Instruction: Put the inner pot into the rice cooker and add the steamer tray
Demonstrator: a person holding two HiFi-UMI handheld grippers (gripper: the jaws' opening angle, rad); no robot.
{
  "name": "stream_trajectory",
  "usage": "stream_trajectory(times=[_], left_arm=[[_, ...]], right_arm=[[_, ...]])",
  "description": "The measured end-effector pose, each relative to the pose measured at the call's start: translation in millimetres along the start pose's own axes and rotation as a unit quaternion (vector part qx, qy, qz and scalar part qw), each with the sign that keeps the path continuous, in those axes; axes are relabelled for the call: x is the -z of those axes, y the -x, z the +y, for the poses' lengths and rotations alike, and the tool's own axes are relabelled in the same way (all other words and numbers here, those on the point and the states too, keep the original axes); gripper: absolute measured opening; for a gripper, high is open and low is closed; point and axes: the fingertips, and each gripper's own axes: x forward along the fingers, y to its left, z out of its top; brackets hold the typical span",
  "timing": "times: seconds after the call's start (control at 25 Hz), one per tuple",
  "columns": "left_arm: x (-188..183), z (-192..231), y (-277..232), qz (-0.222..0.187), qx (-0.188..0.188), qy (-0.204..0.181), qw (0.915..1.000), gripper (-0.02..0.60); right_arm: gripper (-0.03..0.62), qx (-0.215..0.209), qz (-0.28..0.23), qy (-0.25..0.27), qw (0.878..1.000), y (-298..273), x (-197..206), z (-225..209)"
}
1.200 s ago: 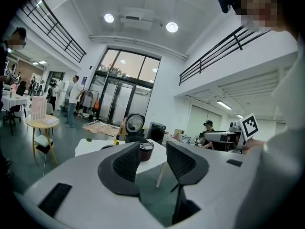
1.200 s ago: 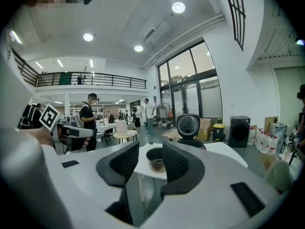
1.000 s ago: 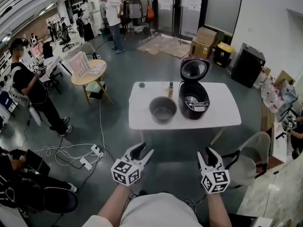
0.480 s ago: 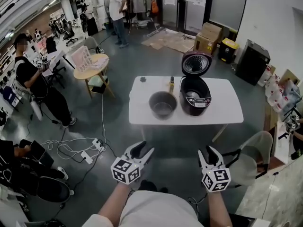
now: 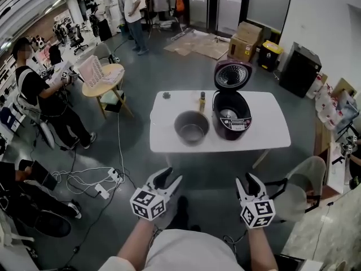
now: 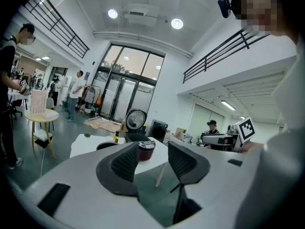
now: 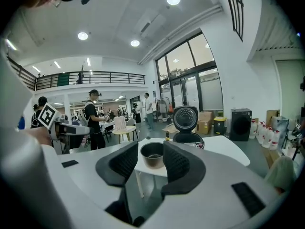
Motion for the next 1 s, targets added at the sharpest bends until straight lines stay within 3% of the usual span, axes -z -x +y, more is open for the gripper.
stream_trajectory(times=[1.0], left_arm=[[-40.7,150.7,-175.5,0.062,0.100,-0.010,0.9930,0.209]], right_arm=[[0.169,0.073,0.045,-0.018,0.996,-205.5,-25.3,-51.9]])
